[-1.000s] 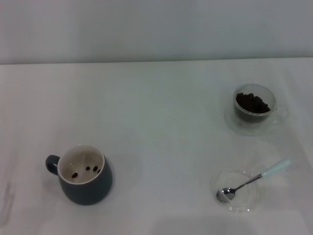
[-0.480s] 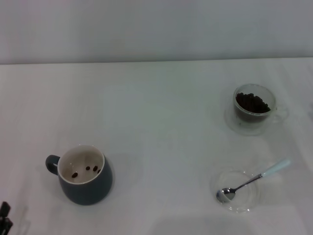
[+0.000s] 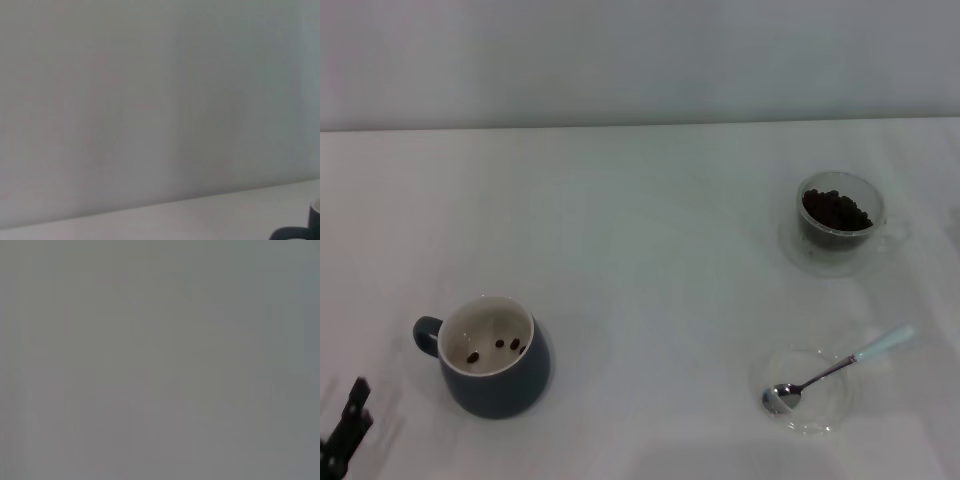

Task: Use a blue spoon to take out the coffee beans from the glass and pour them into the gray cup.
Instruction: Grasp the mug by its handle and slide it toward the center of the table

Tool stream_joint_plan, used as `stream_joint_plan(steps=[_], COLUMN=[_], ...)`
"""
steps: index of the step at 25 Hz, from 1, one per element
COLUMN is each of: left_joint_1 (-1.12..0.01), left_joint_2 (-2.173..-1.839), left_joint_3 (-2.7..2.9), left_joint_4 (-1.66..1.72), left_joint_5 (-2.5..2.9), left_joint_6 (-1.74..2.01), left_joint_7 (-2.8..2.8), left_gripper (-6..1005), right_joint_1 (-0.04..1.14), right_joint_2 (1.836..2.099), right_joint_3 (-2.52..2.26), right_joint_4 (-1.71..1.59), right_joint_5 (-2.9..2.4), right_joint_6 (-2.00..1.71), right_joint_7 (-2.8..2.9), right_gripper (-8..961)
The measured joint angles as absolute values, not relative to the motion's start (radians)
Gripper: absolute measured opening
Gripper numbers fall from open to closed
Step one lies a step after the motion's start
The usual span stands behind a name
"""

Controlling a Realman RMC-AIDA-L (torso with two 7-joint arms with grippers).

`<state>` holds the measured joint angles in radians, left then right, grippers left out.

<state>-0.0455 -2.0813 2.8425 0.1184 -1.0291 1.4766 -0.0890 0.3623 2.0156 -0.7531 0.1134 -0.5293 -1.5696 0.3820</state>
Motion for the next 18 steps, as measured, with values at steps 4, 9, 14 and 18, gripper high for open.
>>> stream_joint_plan(steps=[4, 9, 14, 18], left_joint_1=[-0.100, -0.147, -0.184, -0.204], left_joint_2=[-2.080, -2.080, -2.080, -2.080], left_joint_3=[2.842, 2.842, 2.843, 2.842], left_joint_4=[0.088, 0.075, 0.074, 0.074], left_joint_5=[-1.014, -1.001, -0.981, -0.961], left_joint_6=[1.436, 1.375, 1.339, 1.325], left_joint_7=[-0.089, -0.081, -0.051, -0.047], left_gripper=[760, 758, 756, 757], right_joint_1=[0.362, 0.361, 0.362, 0.363], right_joint_2=[2.016, 2.016, 2.016, 2.017], right_joint_3=[-0.752, -0.747, -0.746, -0.745], right_joint_4=[0.114, 0.116, 0.115, 0.115], right_joint_5=[-0.529, -0.529, -0.529, -0.529], right_joint_6=[-1.569, -1.569, -1.568, -1.567], right_joint_7=[0.383, 0.384, 0.385, 0.386], right_gripper=[856, 856, 856, 856])
